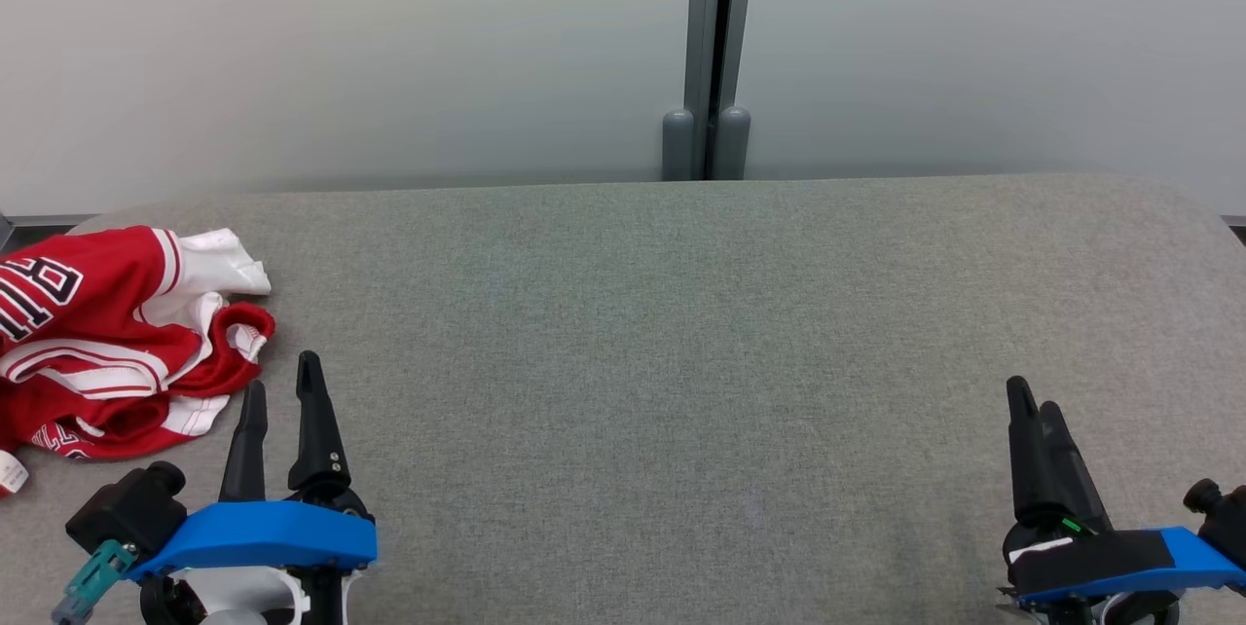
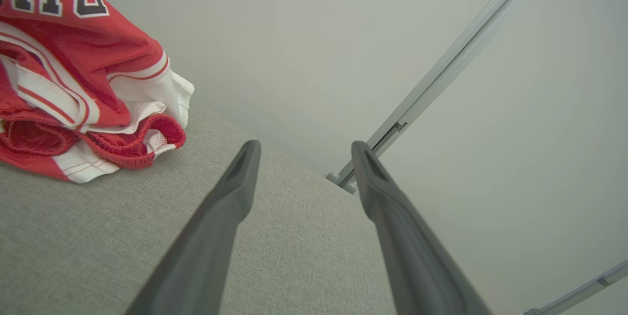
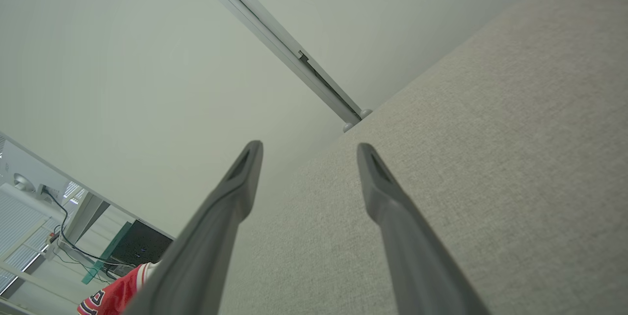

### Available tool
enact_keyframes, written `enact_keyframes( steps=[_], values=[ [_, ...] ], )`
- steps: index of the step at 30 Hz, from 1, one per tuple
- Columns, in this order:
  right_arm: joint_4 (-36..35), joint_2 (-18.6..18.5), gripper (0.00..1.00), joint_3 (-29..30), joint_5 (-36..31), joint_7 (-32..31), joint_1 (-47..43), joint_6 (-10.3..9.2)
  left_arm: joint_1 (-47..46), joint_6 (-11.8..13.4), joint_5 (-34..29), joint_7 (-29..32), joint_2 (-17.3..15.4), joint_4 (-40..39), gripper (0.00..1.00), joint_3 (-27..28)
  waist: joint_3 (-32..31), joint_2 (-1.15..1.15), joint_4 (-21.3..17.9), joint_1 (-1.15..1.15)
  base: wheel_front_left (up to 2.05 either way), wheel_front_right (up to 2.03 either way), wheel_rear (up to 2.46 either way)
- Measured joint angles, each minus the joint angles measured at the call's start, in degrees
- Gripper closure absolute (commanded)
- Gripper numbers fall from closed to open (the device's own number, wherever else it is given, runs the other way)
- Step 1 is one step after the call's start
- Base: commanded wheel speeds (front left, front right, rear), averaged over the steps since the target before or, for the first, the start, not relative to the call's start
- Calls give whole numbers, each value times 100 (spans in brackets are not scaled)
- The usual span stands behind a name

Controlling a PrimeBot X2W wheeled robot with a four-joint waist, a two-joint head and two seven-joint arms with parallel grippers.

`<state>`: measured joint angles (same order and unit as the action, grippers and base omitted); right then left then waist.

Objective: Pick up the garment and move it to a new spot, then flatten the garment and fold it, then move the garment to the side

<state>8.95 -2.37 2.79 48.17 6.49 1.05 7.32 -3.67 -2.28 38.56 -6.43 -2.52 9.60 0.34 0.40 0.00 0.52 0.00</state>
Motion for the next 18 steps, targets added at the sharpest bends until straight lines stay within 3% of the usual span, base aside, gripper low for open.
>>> enact_keyframes(
  steps=[18],
  values=[
    [0, -8, 0, -71, -1210, 277, -17, 5, -9, -11, -1324, -283, -57, 14, 0, -190, -11, 0, 43, 0, 0, 0, 0]
  ],
)
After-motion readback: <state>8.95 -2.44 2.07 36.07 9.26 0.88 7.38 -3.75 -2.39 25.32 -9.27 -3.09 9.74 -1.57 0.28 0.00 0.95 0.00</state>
